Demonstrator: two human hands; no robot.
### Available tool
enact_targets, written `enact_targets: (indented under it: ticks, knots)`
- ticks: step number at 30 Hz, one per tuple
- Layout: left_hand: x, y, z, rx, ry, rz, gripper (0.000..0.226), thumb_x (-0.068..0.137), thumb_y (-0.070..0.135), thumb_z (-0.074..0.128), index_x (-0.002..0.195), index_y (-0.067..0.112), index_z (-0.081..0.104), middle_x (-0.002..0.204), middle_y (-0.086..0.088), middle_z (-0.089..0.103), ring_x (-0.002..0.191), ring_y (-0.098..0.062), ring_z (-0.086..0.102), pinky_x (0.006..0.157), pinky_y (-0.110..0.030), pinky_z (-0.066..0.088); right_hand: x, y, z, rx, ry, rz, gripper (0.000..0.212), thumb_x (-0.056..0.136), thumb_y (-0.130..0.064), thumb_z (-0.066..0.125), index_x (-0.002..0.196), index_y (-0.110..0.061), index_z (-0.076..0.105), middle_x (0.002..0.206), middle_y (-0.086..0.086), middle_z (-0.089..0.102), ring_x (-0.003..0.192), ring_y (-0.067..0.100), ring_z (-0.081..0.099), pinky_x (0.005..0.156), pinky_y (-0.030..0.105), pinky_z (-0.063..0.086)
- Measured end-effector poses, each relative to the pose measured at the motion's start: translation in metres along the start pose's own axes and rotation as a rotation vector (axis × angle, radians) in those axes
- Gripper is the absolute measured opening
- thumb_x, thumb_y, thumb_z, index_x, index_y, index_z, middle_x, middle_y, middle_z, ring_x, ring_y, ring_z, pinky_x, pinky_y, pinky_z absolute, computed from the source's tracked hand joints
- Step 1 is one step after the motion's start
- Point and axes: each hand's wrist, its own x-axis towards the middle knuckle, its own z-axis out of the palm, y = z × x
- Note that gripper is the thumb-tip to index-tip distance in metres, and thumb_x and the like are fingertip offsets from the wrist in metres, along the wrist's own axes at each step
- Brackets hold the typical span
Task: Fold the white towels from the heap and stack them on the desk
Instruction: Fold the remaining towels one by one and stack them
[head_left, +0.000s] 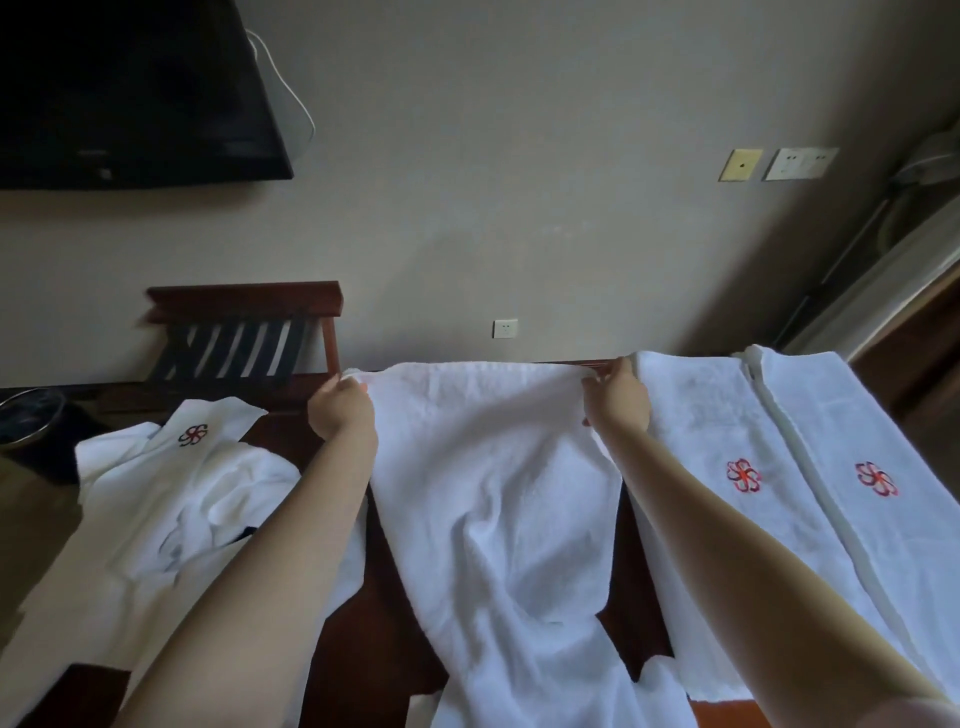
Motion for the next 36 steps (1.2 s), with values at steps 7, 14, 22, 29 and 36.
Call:
enact_targets:
  ticks: [7, 14, 22, 29, 36]
  knots:
    - [0.036, -0.014, 0.050, 0.308, -0.175, 0.005, 0.043, 0.093, 0.010, 0.046, 0.135, 0.012, 0.053, 0.139, -0.009, 0.052, 0.123, -0.028, 0.051, 0.101, -0.034, 0.045, 0.051, -0.002, 0.040, 0.400, -0.084, 0.238, 0.010, 0.089, -0.011, 0.049, 0.085, -0.020, 0.050, 0.082, -0.007, 0.060, 0.063, 0.018, 0.070, 0.077, 0.037, 0.056]
    - [0.042, -0.051, 0.063, 0.837, -0.472, 0.046, 0.100, 0.085, 0.037, 0.066, 0.153, 0.026, -0.007, 0.161, 0.002, -0.006, 0.145, -0.020, 0.015, 0.107, -0.029, 0.029, 0.051, 0.016, 0.062, 0.301, -0.429, 0.147, 0.063, 0.088, -0.017, 0.065, 0.143, -0.012, 0.035, 0.126, 0.003, 0.042, 0.109, 0.015, 0.041, 0.086, 0.027, 0.034]
    - [0.027, -0.065, 0.047, 0.890, -0.669, -0.031, 0.015, 0.091, 0.029, 0.056, 0.091, 0.017, 0.064, 0.080, 0.005, 0.050, 0.078, -0.012, 0.050, 0.068, -0.026, 0.042, 0.030, 0.024, 0.057, 0.269, -0.478, 0.180, 0.072, 0.092, -0.017, 0.061, 0.150, -0.011, 0.019, 0.133, 0.010, 0.046, 0.106, 0.020, 0.052, 0.086, 0.030, 0.043]
    - [-0.015, -0.066, 0.009, 0.901, -0.729, 0.005, 0.011, 0.093, 0.026, 0.051, 0.088, 0.018, 0.057, 0.090, 0.001, 0.064, 0.085, -0.013, 0.063, 0.064, -0.025, 0.043, -0.015, 0.027, 0.018, -0.051, -0.687, -0.015, 0.030, 0.096, -0.028, 0.055, 0.122, -0.012, 0.057, 0.108, 0.007, 0.068, 0.085, 0.016, 0.067, 0.066, 0.022, 0.045]
    - [-0.062, -0.106, -0.055, 1.248, -0.779, 0.026, 0.022, 0.090, 0.024, 0.051, 0.079, 0.008, 0.060, 0.079, -0.007, 0.063, 0.069, -0.019, 0.058, 0.051, -0.022, 0.040, -0.072, 0.083, -0.001, -0.377, -0.730, -0.024, 0.030, 0.096, -0.019, 0.053, 0.118, 0.000, 0.061, 0.109, 0.019, 0.068, 0.078, 0.022, 0.060, 0.069, 0.032, 0.053]
